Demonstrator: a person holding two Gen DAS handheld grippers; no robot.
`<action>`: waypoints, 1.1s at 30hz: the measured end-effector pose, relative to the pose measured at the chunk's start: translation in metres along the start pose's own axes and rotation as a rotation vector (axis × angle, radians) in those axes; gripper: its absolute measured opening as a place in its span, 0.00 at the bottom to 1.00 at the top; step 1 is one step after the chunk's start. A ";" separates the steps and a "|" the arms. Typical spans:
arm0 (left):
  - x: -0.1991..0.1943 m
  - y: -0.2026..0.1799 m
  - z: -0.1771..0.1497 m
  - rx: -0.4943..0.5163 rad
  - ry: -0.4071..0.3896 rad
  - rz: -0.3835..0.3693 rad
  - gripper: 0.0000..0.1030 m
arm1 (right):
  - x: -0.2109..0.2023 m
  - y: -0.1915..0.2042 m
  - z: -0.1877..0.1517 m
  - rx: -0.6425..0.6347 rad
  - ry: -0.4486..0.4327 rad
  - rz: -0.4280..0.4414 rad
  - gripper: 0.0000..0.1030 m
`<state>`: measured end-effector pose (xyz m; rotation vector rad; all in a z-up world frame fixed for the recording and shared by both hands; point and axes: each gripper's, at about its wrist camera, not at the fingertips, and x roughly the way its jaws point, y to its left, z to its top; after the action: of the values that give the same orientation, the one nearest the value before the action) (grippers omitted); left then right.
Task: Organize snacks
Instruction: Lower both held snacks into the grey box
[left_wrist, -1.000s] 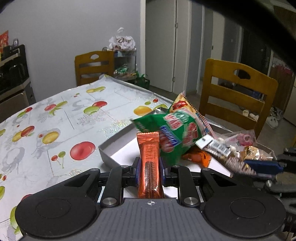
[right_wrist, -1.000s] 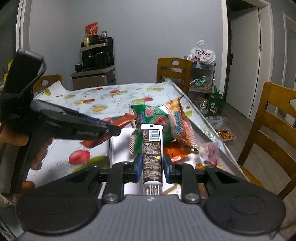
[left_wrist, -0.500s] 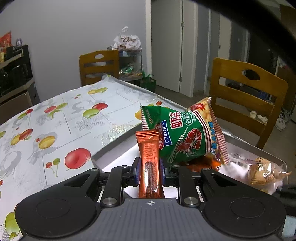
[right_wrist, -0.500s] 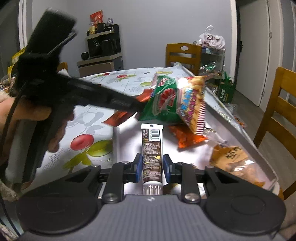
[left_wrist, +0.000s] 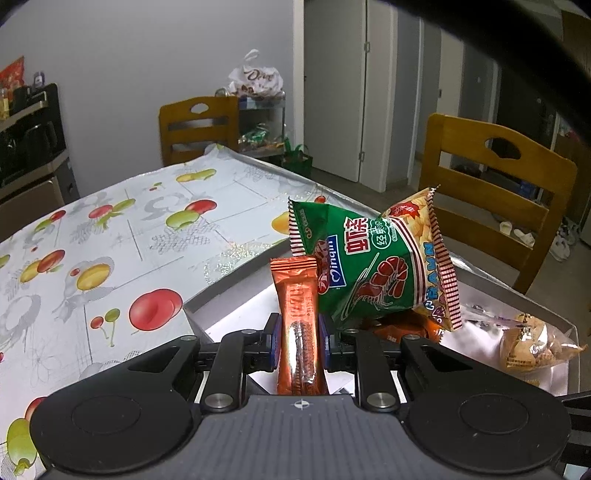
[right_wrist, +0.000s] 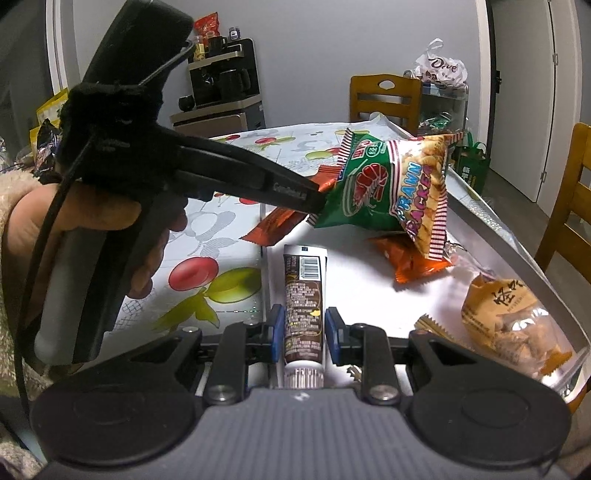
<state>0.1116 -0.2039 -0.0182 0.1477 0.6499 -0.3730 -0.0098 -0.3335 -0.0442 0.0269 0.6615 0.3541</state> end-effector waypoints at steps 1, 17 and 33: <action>0.000 0.000 0.000 0.000 0.001 0.001 0.22 | 0.000 0.000 0.000 -0.002 0.002 0.005 0.23; 0.006 0.020 0.000 -0.112 0.009 0.069 0.22 | 0.019 0.001 0.030 -0.014 -0.016 -0.013 0.23; 0.026 0.030 0.006 -0.147 0.038 0.045 0.22 | 0.058 0.000 0.050 -0.014 0.047 -0.057 0.23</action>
<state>0.1456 -0.1855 -0.0291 0.0297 0.7075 -0.2784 0.0628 -0.3098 -0.0387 -0.0136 0.7053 0.3052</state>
